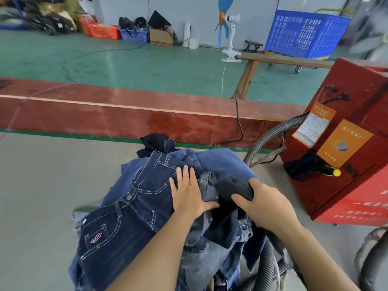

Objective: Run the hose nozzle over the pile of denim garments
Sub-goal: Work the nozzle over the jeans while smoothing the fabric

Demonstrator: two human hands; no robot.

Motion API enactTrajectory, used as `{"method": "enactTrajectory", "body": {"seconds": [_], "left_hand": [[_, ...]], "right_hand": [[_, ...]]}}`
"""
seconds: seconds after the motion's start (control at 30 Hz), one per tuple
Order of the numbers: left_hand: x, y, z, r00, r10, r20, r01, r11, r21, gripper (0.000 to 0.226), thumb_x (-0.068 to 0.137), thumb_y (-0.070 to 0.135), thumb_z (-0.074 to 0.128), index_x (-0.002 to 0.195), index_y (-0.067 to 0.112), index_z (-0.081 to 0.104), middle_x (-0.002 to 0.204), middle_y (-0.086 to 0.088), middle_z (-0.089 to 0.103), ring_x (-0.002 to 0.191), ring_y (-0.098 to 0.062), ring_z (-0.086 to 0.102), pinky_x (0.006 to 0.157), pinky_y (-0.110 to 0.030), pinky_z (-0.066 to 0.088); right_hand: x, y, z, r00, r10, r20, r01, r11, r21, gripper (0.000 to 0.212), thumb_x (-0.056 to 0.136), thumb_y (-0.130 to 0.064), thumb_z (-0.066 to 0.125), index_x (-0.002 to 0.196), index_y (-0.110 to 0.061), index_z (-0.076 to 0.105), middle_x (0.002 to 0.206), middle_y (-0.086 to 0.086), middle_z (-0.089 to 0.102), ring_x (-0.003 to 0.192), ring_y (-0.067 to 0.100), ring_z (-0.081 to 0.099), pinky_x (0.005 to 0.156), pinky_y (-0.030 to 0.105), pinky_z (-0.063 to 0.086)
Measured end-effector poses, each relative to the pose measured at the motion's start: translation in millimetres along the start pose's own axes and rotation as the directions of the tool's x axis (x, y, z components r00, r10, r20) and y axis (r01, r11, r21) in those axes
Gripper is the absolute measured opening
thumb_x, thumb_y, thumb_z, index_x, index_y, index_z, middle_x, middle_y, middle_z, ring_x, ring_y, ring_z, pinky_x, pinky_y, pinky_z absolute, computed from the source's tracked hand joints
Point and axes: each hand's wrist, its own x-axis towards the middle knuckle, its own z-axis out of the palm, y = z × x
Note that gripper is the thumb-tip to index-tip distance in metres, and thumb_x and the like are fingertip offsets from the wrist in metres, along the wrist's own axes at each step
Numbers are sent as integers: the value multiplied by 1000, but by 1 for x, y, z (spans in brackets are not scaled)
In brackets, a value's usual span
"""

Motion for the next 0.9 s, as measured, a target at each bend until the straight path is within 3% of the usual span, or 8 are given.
{"method": "enactTrajectory", "body": {"seconds": [0.13, 0.33, 0.47, 0.6, 0.73, 0.9], "left_hand": [[0, 0, 1, 1000, -8, -5, 8, 1000, 4, 137, 63, 86, 55, 152, 7, -14, 160, -9, -19, 146, -29, -23, 116, -51, -11], [3, -3, 5, 1000, 12, -27, -13, 1000, -3, 138, 61, 89, 51, 152, 7, -12, 160, -9, -18, 146, -29, -21, 116, -51, -10], [3, -3, 3, 1000, 14, -18, -14, 1000, -21, 140, 60, 89, 53, 152, 7, -13, 160, -9, -19, 146, -29, -23, 116, -51, -11], [2, -2, 3, 1000, 3, -19, -3, 1000, 3, 139, 60, 89, 52, 151, 7, -15, 160, -10, -18, 146, -29, -22, 116, -51, -10], [1, -1, 3, 1000, -1, -19, 1, 1000, 24, 137, 63, 88, 52, 151, 7, -14, 161, -10, -17, 146, -29, -20, 117, -51, -8], [1, -1, 2, 999, 5, -32, -4, 1000, 17, 138, 60, 91, 49, 152, 7, -11, 161, -9, -15, 147, -29, -18, 117, -51, -7]], "right_hand": [[2, -10, 15, 997, -56, 55, 60, 995, -80, 35, 90, -55, 50, 92, -23, 36, 65, -12, 42, 61, 15, 44, 44, 26, 25], [19, -22, 13, 999, -36, -21, 38, 994, 105, 34, 93, -50, 51, 94, -19, 37, 66, -8, 48, 53, 8, 44, 43, 27, 32], [17, -16, -1, 1000, -7, -25, 11, 989, 145, 35, 90, -51, 53, 95, -18, 42, 70, -4, 55, 62, 20, 55, 52, 31, 42], [3, -7, 0, 999, -30, 41, 30, 999, 15, 34, 89, -54, 52, 90, -23, 38, 67, -11, 45, 56, 9, 42, 46, 26, 29], [2, -7, 11, 993, -58, 102, 66, 995, -73, 35, 91, -53, 50, 94, -21, 36, 70, -9, 45, 66, 17, 48, 51, 30, 34], [15, -23, 19, 998, -60, 9, 59, 996, 73, 35, 93, -50, 50, 104, -18, 42, 73, -7, 50, 65, 17, 52, 47, 29, 34]]}}
